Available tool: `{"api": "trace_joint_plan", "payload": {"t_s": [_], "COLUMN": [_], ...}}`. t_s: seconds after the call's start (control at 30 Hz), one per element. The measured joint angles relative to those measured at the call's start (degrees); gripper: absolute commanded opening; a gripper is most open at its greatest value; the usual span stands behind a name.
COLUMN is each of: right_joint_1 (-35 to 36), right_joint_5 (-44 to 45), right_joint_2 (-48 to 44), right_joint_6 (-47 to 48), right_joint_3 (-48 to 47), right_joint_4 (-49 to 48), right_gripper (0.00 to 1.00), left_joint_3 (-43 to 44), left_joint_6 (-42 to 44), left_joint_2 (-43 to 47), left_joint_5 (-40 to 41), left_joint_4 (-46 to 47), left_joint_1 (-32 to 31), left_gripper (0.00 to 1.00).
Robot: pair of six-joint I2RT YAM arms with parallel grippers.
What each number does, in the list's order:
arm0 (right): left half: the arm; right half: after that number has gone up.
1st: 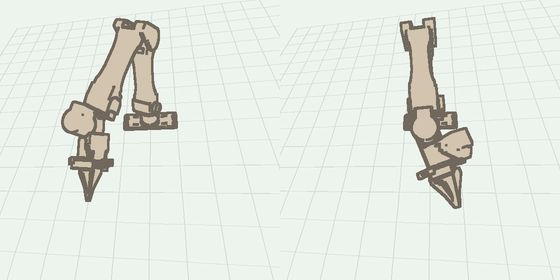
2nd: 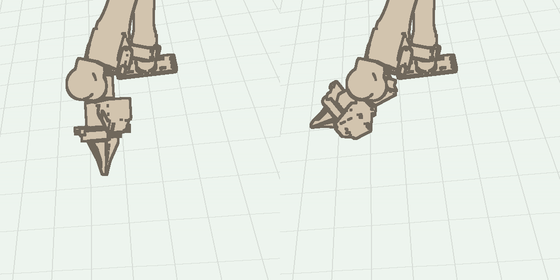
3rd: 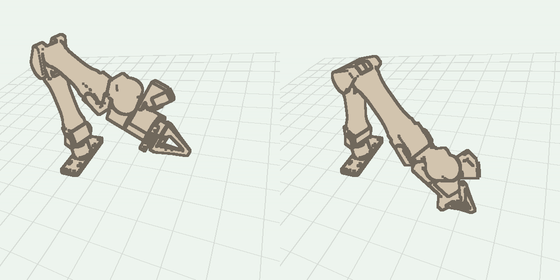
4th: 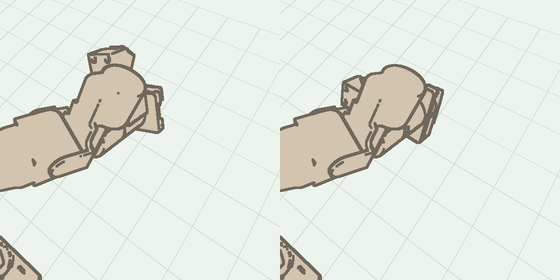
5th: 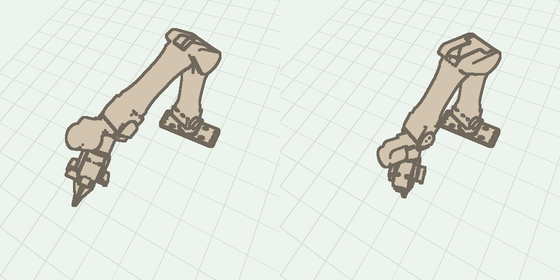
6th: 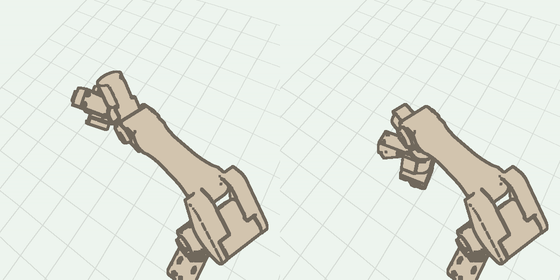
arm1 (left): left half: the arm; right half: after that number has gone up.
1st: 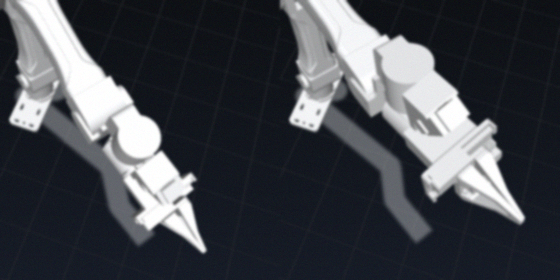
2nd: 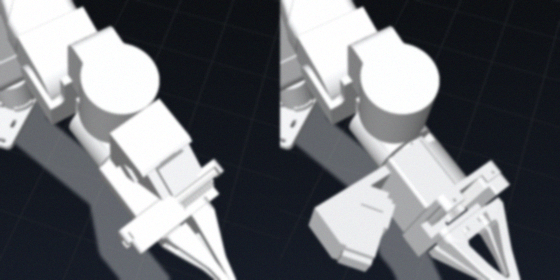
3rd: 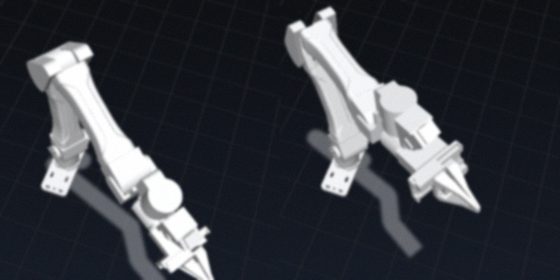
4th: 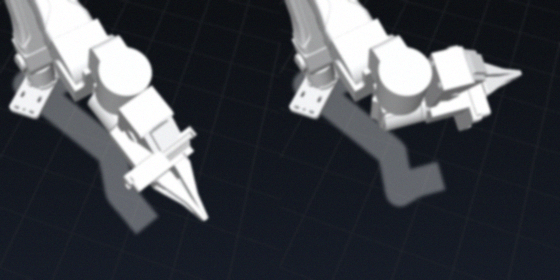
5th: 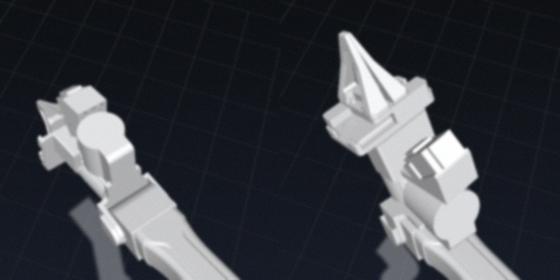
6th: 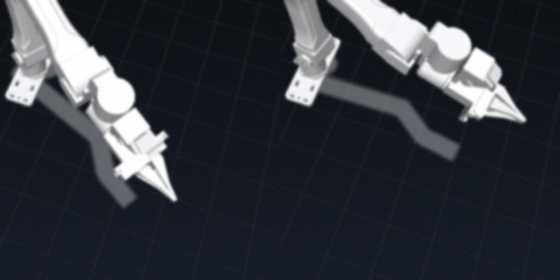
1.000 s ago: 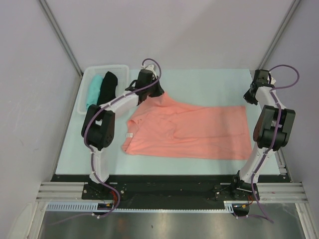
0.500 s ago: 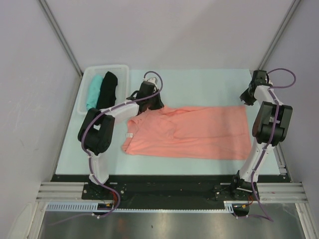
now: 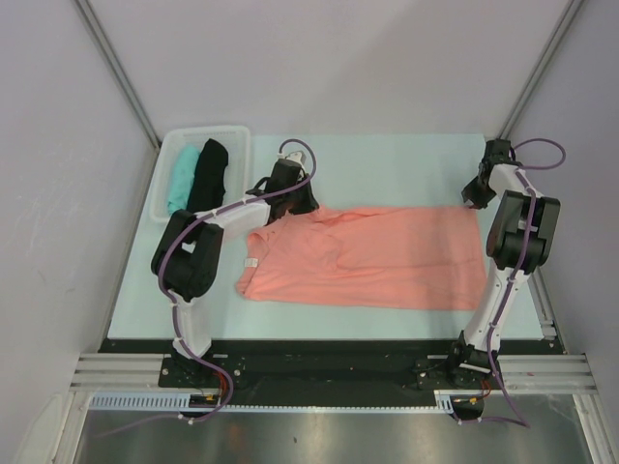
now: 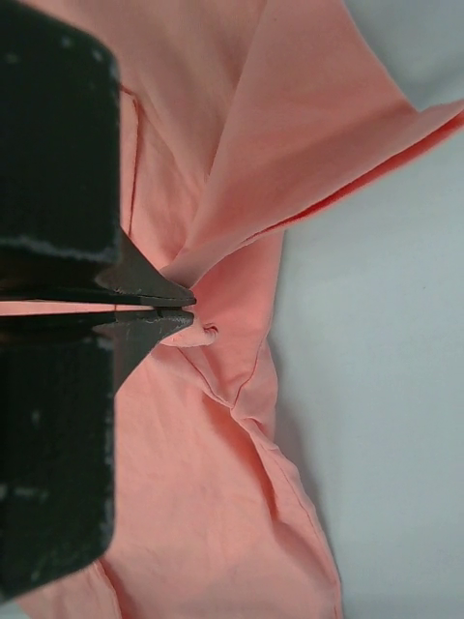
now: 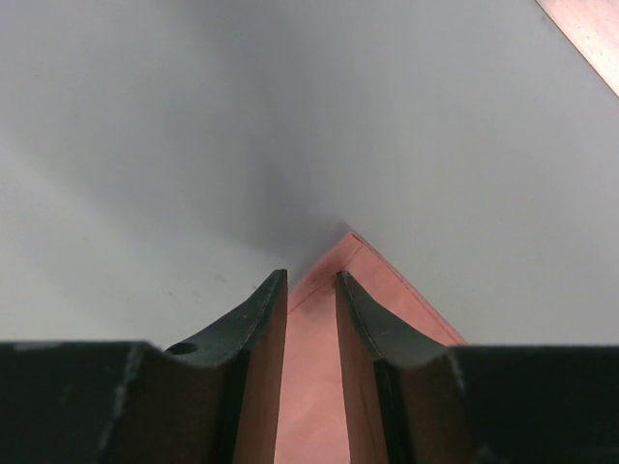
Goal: Roll the t-shirts
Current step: Fold the T-shirt at the center of the board.
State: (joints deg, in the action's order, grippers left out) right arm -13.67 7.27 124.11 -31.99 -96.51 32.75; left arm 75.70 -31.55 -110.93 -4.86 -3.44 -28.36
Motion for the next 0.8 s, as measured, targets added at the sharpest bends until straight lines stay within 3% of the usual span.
{"api": "trace_joint_plan", "payload": {"t_s": [0.47,0.63,0.8], "right_joint_1": [-0.7,-0.7,-1.0], "right_joint_5": [0.0,0.0,-0.2], "right_joint_2": [0.6,1.0,1.0], "right_joint_6": [0.0,0.3,0.2], "right_joint_3": [0.6,0.7,0.9], "right_joint_4": [-0.3,-0.7,-0.8], "right_gripper": [0.29,0.01,0.00], "left_joint_3": [0.0,0.0,0.0], "left_joint_6": [0.0,0.0,-0.2], "left_joint_2": [0.0,0.0,0.0], "left_joint_5": [0.2,0.2,0.2], "left_joint_4": [0.0,-0.1,-0.2], "left_joint_1": [0.0,0.0,0.0], "left_gripper": [0.00,0.00,0.00]}}
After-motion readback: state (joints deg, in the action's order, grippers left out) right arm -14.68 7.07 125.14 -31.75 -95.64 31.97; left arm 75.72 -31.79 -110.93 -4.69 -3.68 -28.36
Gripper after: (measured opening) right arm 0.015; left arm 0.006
